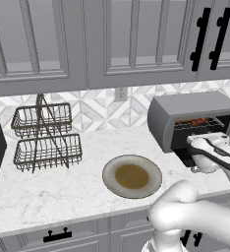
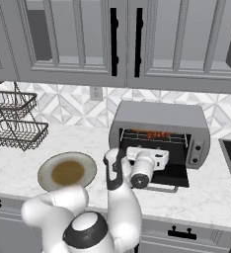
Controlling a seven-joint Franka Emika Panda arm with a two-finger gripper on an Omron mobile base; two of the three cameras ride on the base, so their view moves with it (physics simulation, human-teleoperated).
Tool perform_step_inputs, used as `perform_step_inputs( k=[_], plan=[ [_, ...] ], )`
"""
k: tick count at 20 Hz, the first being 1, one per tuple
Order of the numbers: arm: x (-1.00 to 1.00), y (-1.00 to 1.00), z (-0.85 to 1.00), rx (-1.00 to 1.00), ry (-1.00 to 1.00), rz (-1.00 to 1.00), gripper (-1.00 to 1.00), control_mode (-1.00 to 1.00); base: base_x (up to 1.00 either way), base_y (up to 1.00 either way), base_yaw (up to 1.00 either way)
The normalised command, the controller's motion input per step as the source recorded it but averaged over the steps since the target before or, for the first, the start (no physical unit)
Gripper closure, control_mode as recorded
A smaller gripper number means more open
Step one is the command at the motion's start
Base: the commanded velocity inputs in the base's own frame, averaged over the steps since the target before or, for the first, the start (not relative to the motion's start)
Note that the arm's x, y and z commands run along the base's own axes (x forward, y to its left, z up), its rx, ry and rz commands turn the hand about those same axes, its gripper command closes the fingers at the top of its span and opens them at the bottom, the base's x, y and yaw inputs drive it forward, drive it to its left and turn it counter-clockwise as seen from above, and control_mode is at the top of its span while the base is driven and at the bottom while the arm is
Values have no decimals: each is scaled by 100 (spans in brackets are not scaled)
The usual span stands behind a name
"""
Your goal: Pick up the kebab skewer and baguette bread, and place them inside the toaster oven. Close the toaster oven door and start by setting the timer.
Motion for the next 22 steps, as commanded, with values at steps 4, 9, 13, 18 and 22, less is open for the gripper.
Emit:
perform_step_inputs(
  k=[4, 9, 13, 18, 22],
  plan=[
    [-99, -45, 0, 0, 0, 0, -100, -100, 0, 0, 0],
    [-93, -41, 0, 0, 7, 0, -100, -100, 0, 0, 0],
    [-85, -28, 0, -1, 21, 0, -100, -100, 0, 0, 0],
    [-70, -5, 0, -10, 36, 0, -100, -100, 0, 0, 0],
    [-60, 0, -13, -17, 33, 0, -100, -100, 0, 0, 0]
  ],
)
